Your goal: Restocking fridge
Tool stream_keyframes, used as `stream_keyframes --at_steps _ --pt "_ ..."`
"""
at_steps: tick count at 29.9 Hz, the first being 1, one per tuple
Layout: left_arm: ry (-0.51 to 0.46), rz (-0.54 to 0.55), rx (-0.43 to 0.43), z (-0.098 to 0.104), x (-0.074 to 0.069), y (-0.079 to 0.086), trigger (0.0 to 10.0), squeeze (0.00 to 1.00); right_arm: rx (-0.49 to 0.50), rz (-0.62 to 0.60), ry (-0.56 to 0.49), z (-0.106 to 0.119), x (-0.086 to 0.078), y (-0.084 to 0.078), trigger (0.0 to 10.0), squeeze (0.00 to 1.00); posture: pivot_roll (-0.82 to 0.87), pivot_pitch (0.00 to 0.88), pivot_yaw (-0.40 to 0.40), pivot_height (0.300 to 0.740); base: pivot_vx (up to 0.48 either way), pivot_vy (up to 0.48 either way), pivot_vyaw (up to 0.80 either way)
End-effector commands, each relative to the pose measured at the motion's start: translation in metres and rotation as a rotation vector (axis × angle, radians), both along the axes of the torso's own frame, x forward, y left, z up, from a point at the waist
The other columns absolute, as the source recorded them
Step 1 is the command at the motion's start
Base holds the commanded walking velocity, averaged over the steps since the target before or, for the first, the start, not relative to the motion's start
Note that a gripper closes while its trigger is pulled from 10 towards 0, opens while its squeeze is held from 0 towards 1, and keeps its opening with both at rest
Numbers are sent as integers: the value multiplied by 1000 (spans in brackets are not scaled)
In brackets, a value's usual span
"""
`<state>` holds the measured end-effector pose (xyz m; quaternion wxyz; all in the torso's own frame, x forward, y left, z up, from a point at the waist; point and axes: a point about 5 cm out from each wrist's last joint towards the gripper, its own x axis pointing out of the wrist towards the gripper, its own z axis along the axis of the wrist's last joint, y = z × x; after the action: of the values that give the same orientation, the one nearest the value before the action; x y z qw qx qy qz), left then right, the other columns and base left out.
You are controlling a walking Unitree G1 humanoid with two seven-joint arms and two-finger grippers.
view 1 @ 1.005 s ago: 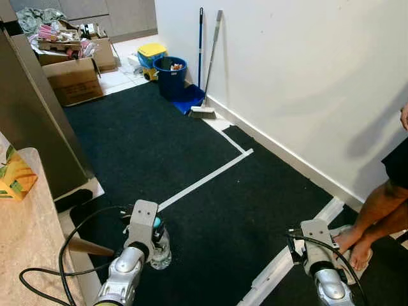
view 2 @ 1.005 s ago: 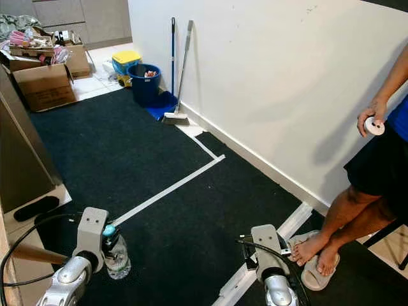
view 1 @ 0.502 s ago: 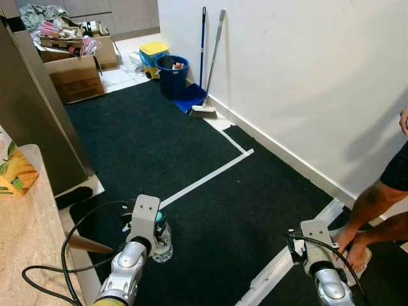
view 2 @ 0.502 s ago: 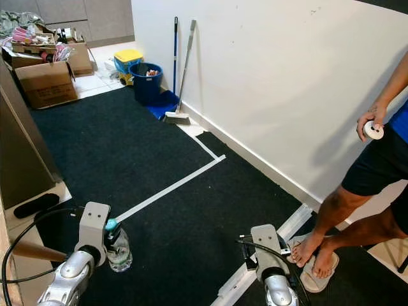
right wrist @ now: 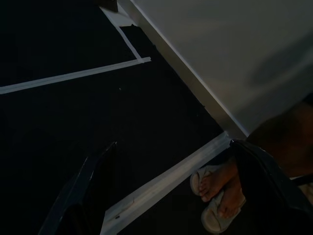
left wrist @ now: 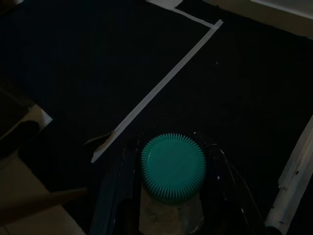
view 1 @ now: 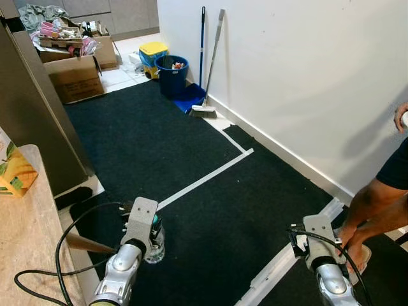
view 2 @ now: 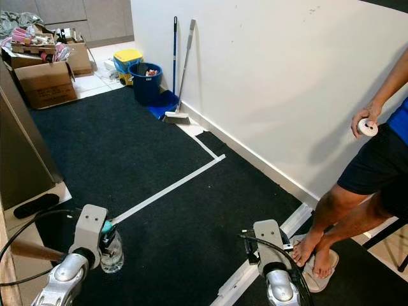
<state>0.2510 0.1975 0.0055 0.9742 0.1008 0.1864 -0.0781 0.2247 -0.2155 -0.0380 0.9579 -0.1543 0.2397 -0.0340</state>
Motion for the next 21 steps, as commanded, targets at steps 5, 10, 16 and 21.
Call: stream_keyframes --at_steps 5,10,16,21 --pt "8 -17 13 -4 -3 -4 10000 0 -6 -40 25 -4 -10 -12 10000 0 27 0 -85 740 0 0 0" --pt "12 -14 18 -6 -7 -2 10000 0 -3 -34 26 -4 -9 -10 10000 0 38 0 -90 740 0 0 0" --pt "10 -6 26 -6 -9 3 10000 0 1 -21 17 -2 -5 -5 10000 0 42 0 -87 740 0 0 0" --pt "11 -1 29 -7 -9 4 10000 0 0 -21 16 -2 -5 -6 10000 0 40 0 -92 740 0 0 0"
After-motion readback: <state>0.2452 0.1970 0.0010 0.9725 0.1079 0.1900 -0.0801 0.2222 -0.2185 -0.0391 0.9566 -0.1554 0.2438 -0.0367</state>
